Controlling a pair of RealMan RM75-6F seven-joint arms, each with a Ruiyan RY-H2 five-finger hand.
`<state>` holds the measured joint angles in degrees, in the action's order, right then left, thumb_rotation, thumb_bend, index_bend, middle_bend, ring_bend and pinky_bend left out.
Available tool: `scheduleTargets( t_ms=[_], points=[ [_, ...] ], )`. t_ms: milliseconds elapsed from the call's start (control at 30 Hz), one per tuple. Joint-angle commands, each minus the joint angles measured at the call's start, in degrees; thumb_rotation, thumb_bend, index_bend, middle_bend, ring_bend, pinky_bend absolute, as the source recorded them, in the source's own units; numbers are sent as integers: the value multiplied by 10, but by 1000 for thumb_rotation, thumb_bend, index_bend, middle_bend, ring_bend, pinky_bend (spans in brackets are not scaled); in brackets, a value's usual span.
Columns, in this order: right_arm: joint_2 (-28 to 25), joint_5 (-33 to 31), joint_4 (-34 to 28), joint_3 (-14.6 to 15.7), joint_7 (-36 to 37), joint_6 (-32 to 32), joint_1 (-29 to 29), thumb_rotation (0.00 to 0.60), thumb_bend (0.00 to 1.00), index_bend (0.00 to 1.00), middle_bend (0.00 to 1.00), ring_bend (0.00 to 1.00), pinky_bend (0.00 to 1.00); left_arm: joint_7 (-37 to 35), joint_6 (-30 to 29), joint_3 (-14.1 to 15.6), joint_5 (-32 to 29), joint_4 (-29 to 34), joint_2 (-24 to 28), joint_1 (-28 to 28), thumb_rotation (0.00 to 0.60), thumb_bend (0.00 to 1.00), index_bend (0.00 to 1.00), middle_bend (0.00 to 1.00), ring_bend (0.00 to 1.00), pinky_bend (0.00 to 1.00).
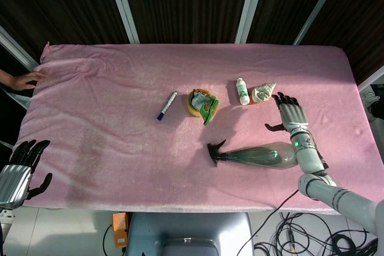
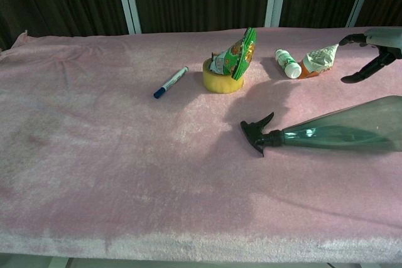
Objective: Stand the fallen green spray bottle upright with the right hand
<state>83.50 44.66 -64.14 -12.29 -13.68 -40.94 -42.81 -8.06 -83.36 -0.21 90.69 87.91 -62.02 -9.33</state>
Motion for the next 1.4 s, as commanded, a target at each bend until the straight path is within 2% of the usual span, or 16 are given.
scheduleTargets(
  t_ms=[33, 267, 400, 533, 667, 833, 1033, 1167, 1400],
  points=[
    [1, 0, 0, 0, 0, 0, 0, 600, 355, 106, 41, 0, 74, 0, -1, 1, 0, -1, 0, 1, 600, 418, 16, 94, 1, 38],
    [-6, 19, -32, 1, 1, -8, -2, 600, 356, 107, 41, 0, 74, -4, -5, 0, 2, 0, 1, 3, 600, 419, 23, 94, 1, 38],
    [-23, 43, -86, -1, 1, -24, -2, 600, 355, 111, 41, 0, 74, -9, -2, -2, 4, -1, 2, -2, 600, 417, 23, 94, 0, 38],
    [-50, 69, -167, 2, -9, -43, -2, 600, 355, 124, 41, 0, 74, -15, 8, -4, 2, -4, 2, -8, 600, 418, 23, 94, 1, 38],
    [-83, 81, -252, 25, -46, -44, -4, 600, 355, 147, 41, 0, 66, -16, 12, -4, 2, -5, 1, -11, 600, 418, 24, 94, 0, 38],
    [-97, 47, -312, 73, -147, -51, -23, 600, 356, 173, 41, 0, 64, -12, 11, -2, 8, -3, 0, -12, 600, 418, 20, 94, 1, 38],
    [-77, 11, -317, 103, -201, -78, -31, 600, 355, 210, 41, 0, 64, -17, 4, 0, 11, -3, 2, -9, 600, 418, 20, 94, 0, 38],
    [-73, -3, -308, 121, -213, -83, -28, 600, 356, 272, 41, 0, 64, -26, 0, 0, 12, -6, 5, -8, 600, 416, 20, 94, 0, 39],
    [-46, -8, -268, 124, -199, -75, -27, 600, 356, 378, 66, 0, 64, -29, 0, 1, 15, -7, 5, -9, 600, 417, 20, 94, 0, 38]
  ],
)
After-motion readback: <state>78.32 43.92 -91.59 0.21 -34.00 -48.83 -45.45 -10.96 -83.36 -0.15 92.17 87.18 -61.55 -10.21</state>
